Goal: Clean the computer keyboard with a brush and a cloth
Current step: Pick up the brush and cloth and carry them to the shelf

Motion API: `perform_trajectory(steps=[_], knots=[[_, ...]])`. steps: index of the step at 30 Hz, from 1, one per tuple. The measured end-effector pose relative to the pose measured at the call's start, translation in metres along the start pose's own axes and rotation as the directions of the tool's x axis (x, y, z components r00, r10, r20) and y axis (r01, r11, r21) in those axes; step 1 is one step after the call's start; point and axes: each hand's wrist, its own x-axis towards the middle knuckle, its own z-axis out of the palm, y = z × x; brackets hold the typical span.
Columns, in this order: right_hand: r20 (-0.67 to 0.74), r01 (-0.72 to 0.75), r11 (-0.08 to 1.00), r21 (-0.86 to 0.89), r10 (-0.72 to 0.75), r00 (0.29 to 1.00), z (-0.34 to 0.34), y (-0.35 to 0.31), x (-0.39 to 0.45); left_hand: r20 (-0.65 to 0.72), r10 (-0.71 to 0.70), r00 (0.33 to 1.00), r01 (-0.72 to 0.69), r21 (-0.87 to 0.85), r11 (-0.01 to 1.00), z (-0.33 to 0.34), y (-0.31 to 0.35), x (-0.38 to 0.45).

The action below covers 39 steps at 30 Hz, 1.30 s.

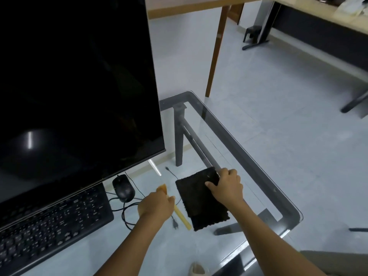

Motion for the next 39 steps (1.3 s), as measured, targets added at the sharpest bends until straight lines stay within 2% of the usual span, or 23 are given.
perform_trajectory(steps=[3,7,10,13,18,21,25,31,34,39], knots=[[0.079,-0.037,0.999,0.002,0.036,0.996,0.0,0.002,0.003,0.023,-0.046,0.999,0.047,-0.072,0.996,-0.002,0.009,0.0],[0.195,-0.003,0.999,0.037,-0.004,0.981,0.001,0.0,0.007,0.025,-0.086,0.996,0.088,-0.081,0.993,-0.004,0.017,-0.004],[0.297,0.048,0.984,0.171,-0.098,0.95,-0.009,-0.004,0.009,0.01,-0.111,0.994,0.111,-0.173,0.979,-0.008,0.024,-0.005],[0.327,0.086,0.949,0.303,-0.189,0.926,-0.036,-0.012,0.008,-0.028,-0.076,0.997,0.064,-0.309,0.949,-0.023,0.032,-0.006],[0.205,0.181,0.867,0.465,-0.304,0.93,-0.108,-0.029,0.007,-0.135,-0.016,0.991,-0.059,-0.534,0.843,-0.072,0.061,-0.017],[0.081,0.278,0.815,0.509,-0.367,0.927,-0.167,-0.049,0.009,-0.24,0.039,0.97,-0.18,-0.605,0.776,-0.124,0.088,-0.03],[-0.094,0.424,0.742,0.519,-0.444,0.891,-0.257,-0.082,0.005,-0.408,0.108,0.907,-0.362,-0.621,0.695,-0.207,0.121,-0.054],[-0.322,0.595,0.652,0.469,-0.501,0.803,-0.364,-0.14,0.013,-0.571,0.168,0.804,-0.512,-0.519,0.685,-0.339,0.147,-0.09],[-0.366,0.653,0.613,0.445,-0.542,0.757,-0.401,-0.178,0.028,-0.606,0.12,0.787,-0.501,-0.513,0.697,-0.401,0.148,-0.092],[-0.375,0.729,0.585,0.354,-0.626,0.684,-0.43,-0.243,0.054,-0.523,-0.017,0.852,-0.354,-0.6,0.718,-0.46,0.13,-0.068]])
